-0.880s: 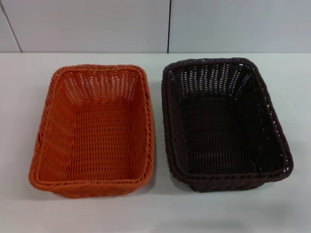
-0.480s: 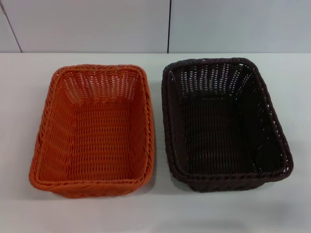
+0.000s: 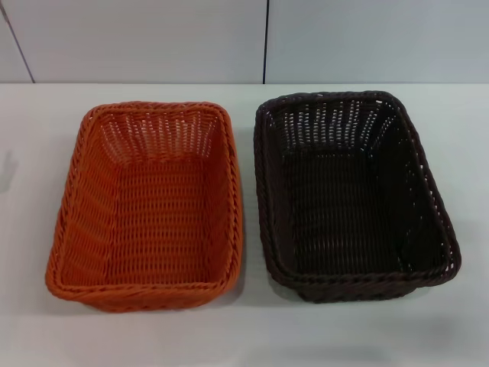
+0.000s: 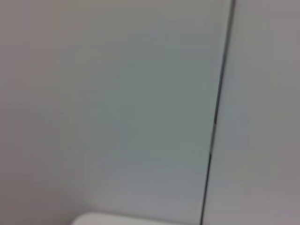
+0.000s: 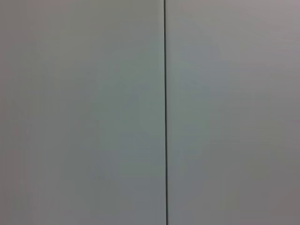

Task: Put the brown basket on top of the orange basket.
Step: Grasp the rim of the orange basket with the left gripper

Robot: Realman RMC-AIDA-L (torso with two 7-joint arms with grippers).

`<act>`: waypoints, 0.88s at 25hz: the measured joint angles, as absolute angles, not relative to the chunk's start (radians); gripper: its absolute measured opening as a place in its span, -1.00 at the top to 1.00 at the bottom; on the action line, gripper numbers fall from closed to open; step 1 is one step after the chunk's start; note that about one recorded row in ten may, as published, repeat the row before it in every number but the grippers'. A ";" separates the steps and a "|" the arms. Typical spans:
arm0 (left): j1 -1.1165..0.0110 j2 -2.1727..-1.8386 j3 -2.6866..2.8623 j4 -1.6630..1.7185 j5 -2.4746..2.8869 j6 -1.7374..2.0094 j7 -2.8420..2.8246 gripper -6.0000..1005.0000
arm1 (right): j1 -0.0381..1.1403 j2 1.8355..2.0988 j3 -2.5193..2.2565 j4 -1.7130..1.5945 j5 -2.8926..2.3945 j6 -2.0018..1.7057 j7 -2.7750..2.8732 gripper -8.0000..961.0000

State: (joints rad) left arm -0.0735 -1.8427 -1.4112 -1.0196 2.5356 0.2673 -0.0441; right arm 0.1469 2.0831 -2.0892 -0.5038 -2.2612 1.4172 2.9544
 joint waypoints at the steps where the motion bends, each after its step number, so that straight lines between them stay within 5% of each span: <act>1: -0.064 -1.841 -1.439 -1.084 2.552 0.183 -0.039 -0.59 | 0.147 2.083 -2.089 -0.503 -2.261 1.417 2.954 -0.36; 4: -0.039 -1.847 -1.505 -1.234 2.594 -0.009 -0.013 -0.59 | 0.147 2.083 -2.089 -0.503 -2.261 1.416 2.954 -0.36; 6: -0.019 -1.941 -1.674 -1.538 2.630 -0.410 0.149 -0.59 | 0.149 2.083 -2.089 -0.500 -2.261 1.411 2.954 -0.36; 7: -0.019 -1.941 -1.674 -1.538 2.630 -0.410 0.149 -0.59 | 0.149 2.083 -2.089 -0.500 -2.261 1.411 2.954 -0.36; 11: -0.086 -2.060 -1.863 -1.756 2.632 -0.875 0.357 -0.59 | 0.162 2.082 -2.089 -0.493 -2.261 1.377 2.954 -0.36; 22: -0.164 -2.062 -1.750 -1.817 2.740 -1.131 0.319 -0.56 | 0.171 2.081 -2.092 -0.475 -2.261 1.360 2.954 -0.36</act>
